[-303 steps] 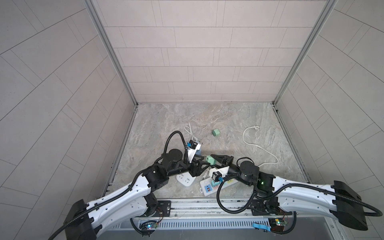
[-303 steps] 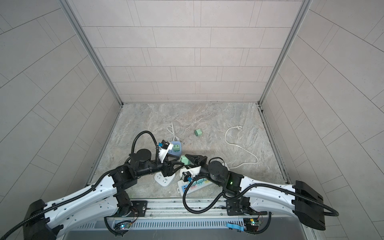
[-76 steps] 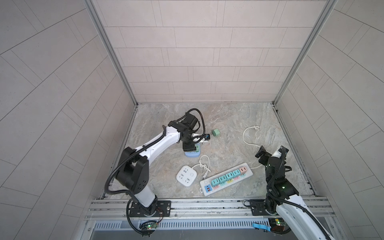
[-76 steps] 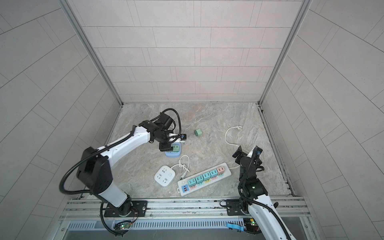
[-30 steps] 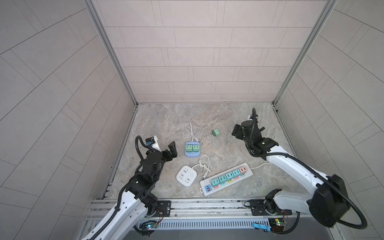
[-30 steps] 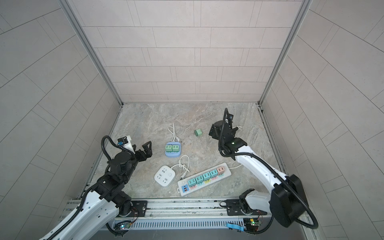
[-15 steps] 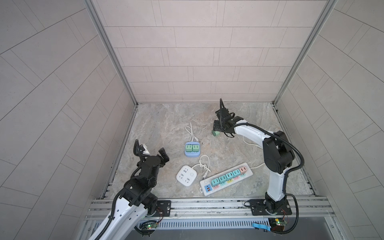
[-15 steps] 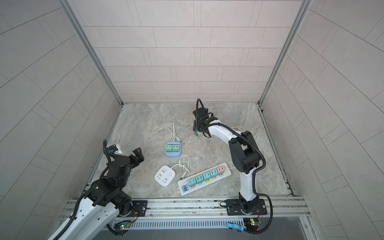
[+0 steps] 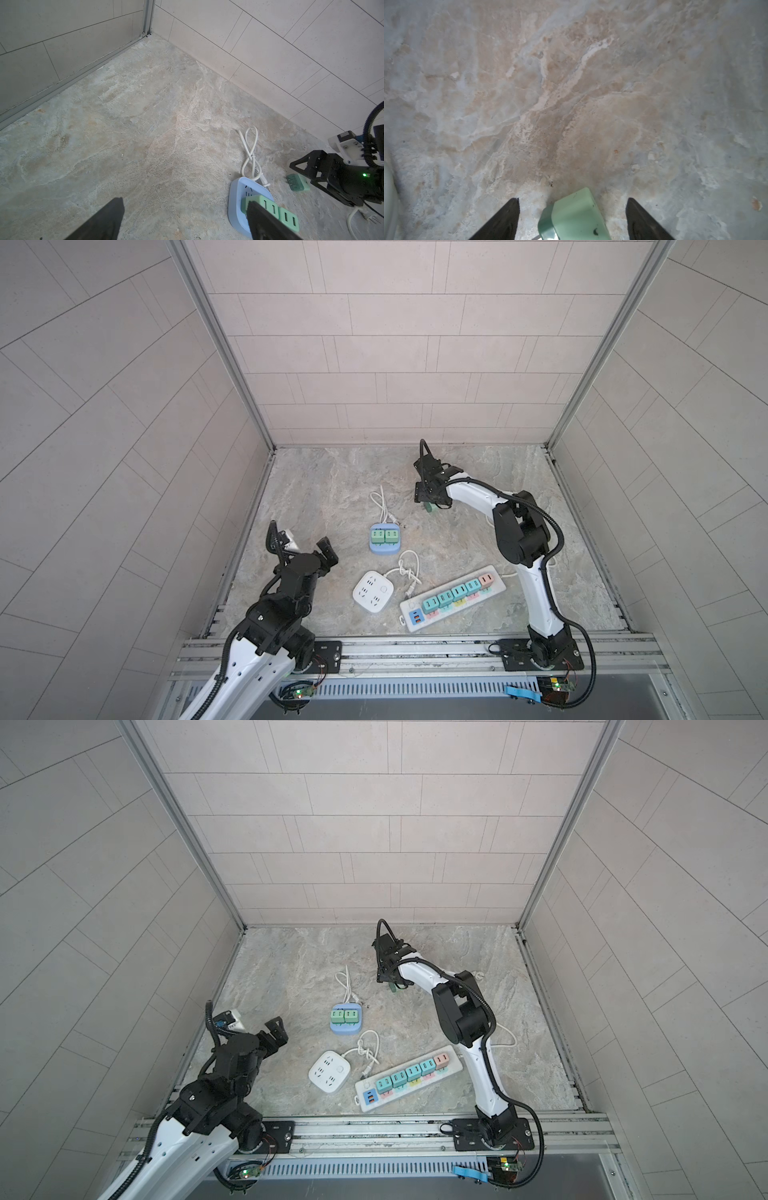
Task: Insert the plug
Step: 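Close the right gripper on the green adapter and lift it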
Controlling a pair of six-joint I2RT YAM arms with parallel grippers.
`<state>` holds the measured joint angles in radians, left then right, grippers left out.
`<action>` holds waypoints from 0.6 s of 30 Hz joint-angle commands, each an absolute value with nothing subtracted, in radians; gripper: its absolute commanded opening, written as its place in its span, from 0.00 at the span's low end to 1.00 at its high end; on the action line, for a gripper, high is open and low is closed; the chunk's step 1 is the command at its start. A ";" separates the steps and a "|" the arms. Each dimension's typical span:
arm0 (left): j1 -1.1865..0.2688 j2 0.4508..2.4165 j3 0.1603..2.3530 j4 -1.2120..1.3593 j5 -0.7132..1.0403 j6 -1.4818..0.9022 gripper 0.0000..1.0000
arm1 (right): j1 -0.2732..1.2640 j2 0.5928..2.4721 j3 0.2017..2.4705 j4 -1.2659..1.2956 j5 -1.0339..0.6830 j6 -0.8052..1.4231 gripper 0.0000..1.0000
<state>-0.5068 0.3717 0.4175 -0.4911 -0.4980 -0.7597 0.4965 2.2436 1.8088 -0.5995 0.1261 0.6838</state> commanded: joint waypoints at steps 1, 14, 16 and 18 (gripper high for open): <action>-0.509 0.364 0.425 -0.491 -0.511 -0.765 1.00 | 0.499 2.262 1.820 -0.655 0.175 0.696 0.82; -0.509 0.352 0.426 -0.496 -0.486 -0.771 1.00 | 0.500 2.121 1.583 -0.555 0.180 0.704 0.82; -0.509 0.351 0.426 -0.497 -0.485 -0.776 1.00 | 0.499 2.108 1.561 -0.541 0.169 0.701 0.81; -0.509 0.348 0.425 -0.497 -0.485 -0.785 1.00 | 0.500 2.103 1.553 -0.541 0.161 0.699 0.80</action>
<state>-0.5068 0.3584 0.4175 -0.4908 -0.4709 -0.7628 0.4969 2.1422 1.5677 -0.5476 0.1612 0.6922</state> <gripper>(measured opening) 0.999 0.805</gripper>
